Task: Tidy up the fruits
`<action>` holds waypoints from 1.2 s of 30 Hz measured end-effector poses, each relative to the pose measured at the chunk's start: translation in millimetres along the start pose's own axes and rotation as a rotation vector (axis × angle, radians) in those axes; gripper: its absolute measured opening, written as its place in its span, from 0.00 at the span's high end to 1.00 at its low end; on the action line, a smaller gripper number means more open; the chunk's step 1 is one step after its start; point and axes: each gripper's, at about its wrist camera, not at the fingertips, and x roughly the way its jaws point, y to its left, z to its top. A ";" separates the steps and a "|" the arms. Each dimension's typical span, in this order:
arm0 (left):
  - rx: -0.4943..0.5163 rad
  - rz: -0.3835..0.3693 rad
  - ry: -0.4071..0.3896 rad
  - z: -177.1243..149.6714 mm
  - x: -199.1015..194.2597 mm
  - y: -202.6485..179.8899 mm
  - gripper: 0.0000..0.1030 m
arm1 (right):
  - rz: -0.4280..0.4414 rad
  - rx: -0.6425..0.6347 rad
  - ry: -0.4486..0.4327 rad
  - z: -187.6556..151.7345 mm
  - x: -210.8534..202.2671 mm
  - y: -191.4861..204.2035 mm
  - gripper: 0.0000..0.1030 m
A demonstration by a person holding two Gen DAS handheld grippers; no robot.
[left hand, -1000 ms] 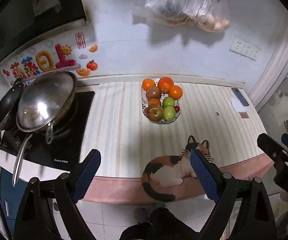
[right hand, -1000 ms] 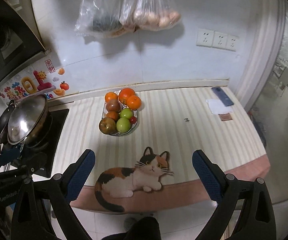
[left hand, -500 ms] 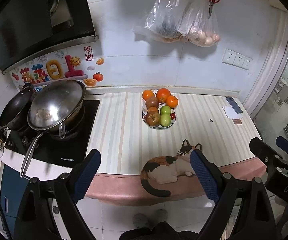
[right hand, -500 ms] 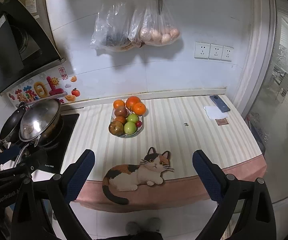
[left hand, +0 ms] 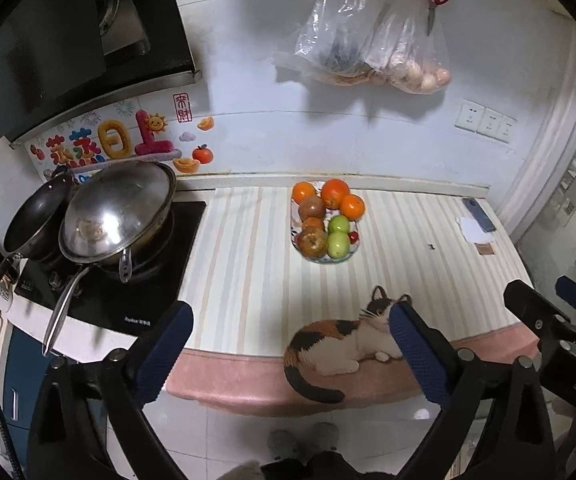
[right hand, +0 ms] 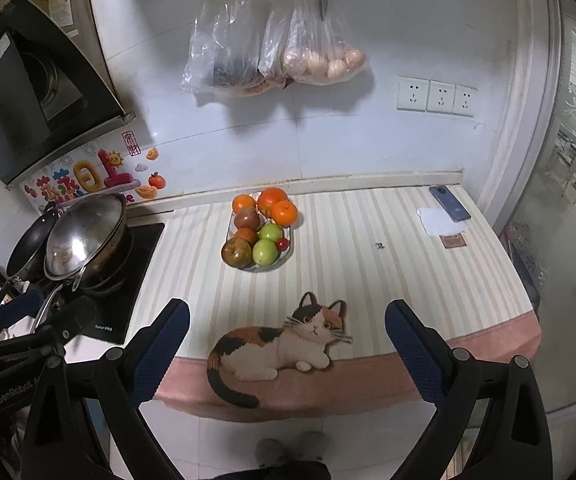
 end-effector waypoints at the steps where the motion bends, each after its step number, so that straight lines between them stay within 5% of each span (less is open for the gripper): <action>1: -0.002 0.006 -0.002 3.8 3.2 0.4 0.02 | 0.001 -0.006 -0.003 4.6 4.4 1.2 0.03; 14: -0.017 0.037 0.045 44.0 60.9 1.8 0.01 | -0.028 -0.012 0.036 54.4 78.6 -1.1 0.03; 36: -0.014 0.055 0.094 53.3 95.6 -4.2 0.01 | -0.033 -0.033 0.097 60.5 123.8 -5.0 0.03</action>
